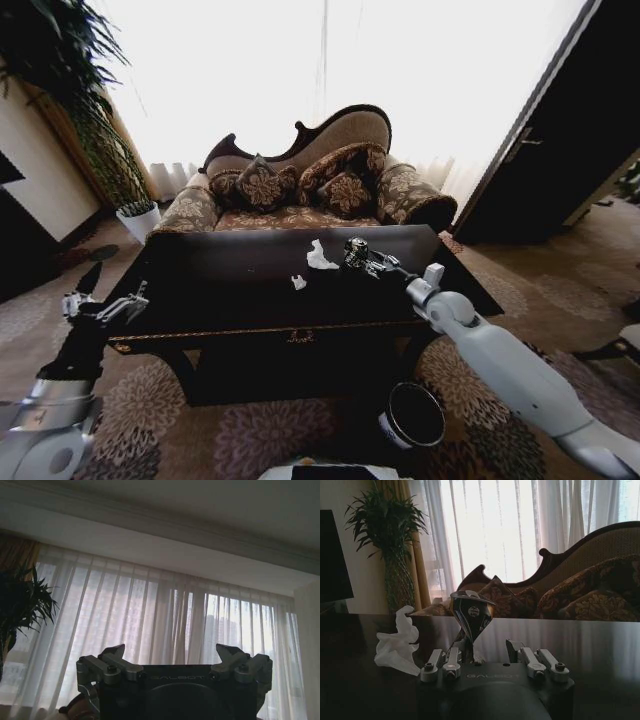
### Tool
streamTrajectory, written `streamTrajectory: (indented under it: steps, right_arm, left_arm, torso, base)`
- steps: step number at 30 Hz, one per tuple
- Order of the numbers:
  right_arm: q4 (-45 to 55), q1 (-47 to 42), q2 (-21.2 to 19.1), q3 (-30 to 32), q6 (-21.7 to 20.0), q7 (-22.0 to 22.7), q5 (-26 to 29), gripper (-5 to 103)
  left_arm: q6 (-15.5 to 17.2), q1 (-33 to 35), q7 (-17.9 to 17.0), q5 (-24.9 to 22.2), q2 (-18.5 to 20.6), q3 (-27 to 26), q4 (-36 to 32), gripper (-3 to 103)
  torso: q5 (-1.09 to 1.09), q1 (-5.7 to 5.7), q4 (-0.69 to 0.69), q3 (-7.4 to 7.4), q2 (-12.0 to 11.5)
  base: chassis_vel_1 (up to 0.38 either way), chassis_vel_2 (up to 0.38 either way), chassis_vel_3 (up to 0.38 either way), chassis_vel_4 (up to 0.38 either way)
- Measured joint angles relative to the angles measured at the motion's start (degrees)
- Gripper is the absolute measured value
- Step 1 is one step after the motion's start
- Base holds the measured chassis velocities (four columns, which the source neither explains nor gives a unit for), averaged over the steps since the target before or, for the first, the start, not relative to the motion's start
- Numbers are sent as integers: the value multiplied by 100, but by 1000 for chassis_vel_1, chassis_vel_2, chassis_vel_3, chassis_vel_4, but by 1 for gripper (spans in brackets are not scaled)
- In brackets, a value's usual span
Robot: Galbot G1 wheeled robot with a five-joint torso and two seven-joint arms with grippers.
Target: Move to the front of the table and place the trash on the table into the trash bin.
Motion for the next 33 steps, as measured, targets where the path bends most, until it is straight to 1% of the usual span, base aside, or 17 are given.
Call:
streamTrajectory:
  steps: [1, 3, 4, 5, 6, 8, 9, 12, 13, 17, 21, 22, 27, 28, 31, 32, 33]
  right_arm:
    - [0, -5, -6, 8, 2, -3, 0, 44]
    - [0, -19, -27, 40, 8, -9, 2, 33]
    - [0, -19, -27, 40, 8, -9, 2, 33]
    - [0, -23, -30, 46, 11, -11, 3, 28]
    - [6, -34, -32, 54, 16, -13, 4, 28]
    - [46, -76, -32, 67, 39, -19, 8, 18]
    - [46, -76, -32, 67, 39, -19, 8, 18]
    - [98, -139, -27, 94, 68, -35, 9, 2]
    - [108, -154, -31, 104, 76, -46, 10, 1]
    - [129, -218, -47, 165, 120, -78, 13, 0]
    - [344, -602, -34, 542, 203, -119, 29, 0]
    - [344, -602, -34, 542, 203, -119, 29, 0]
    - [1031, -1663, 53, 1992, 241, -217, -6, 0]
    - [1031, -1663, 53, 1992, 241, -217, -6, 0]
    - [1365, -2347, 124, 2724, 239, -249, -102, 0]
    - [1517, -2705, 170, 3042, 254, -279, -182, 0]
    - [1517, -2705, 170, 3042, 254, -279, -182, 0]
  left_arm:
    - [2, -6, -20, -20, 16, -11, 0, 100]
    - [7, -16, -38, -42, 65, -56, 29, 100]
    - [7, -16, -38, -42, 65, -56, 29, 100]
    - [8, -18, -41, -43, 70, -60, 35, 100]
    - [8, -20, -43, -46, 71, -62, 38, 100]
    - [9, -31, -45, -48, 71, -59, 41, 100]
    - [9, -31, -45, -48, 71, -59, 41, 100]
    - [10, -56, -46, -48, 75, -37, 60, 100]
    - [10, -65, -46, -48, 80, -32, 70, 100]
    - [11, -88, -47, -49, 89, -11, 92, 100]
    - [17, -167, -66, -49, 125, 48, 139, 100]
    - [17, -167, -66, -49, 125, 48, 139, 100]
    - [46, -414, -126, -49, 215, 241, 312, 100]
    - [46, -414, -126, -49, 215, 241, 312, 100]
    - [109, -547, -219, -11, 257, 372, 402, 100]
    - [152, -602, -282, 18, 272, 416, 441, 100]
    - [152, -602, -282, 18, 272, 416, 441, 100]
  torso:
    - [0, 0, 0, 0, 0]
    - [0, 0, 0, 0, 0]
    - [0, 0, 0, 0, 0]
    - [0, 0, 0, 0, 0]
    - [0, 0, 0, 0, 0]
    - [0, 0, 0, 0, 0]
    - [0, 0, 0, 0, 0]
    - [0, 0, 0, 0, 0]
    - [0, 0, 0, 0, 0]
    - [0, 0, 1, 0, 0]
    - [0, 0, 2, 0, 0]
    - [0, 0, 2, 0, 0]
    - [-1, 0, 0, 0, 0]
    - [-1, 0, 0, 0, 0]
    - [-1, 0, 1, 0, 0]
    - [1, -1, 0, 0, 0]
    - [1, -1, 0, 0, 0]
  base:
    - [0, 0, 0, 0]
    - [0, 0, 0, 0]
    - [0, 0, 0, 0]
    - [0, 0, 0, 0]
    - [0, 0, 0, 0]
    - [0, 0, 0, 0]
    - [0, 0, 0, 0]
    - [0, 0, 0, 0]
    - [0, 0, 0, 0]
    - [0, 0, 0, 0]
    - [0, 0, 0, 0]
    - [0, 0, 0, 0]
    - [0, 0, 0, 0]
    - [0, 0, 0, 0]
    - [0, 0, 0, 0]
    - [0, 0, 0, 0]
    - [0, 0, 0, 0]
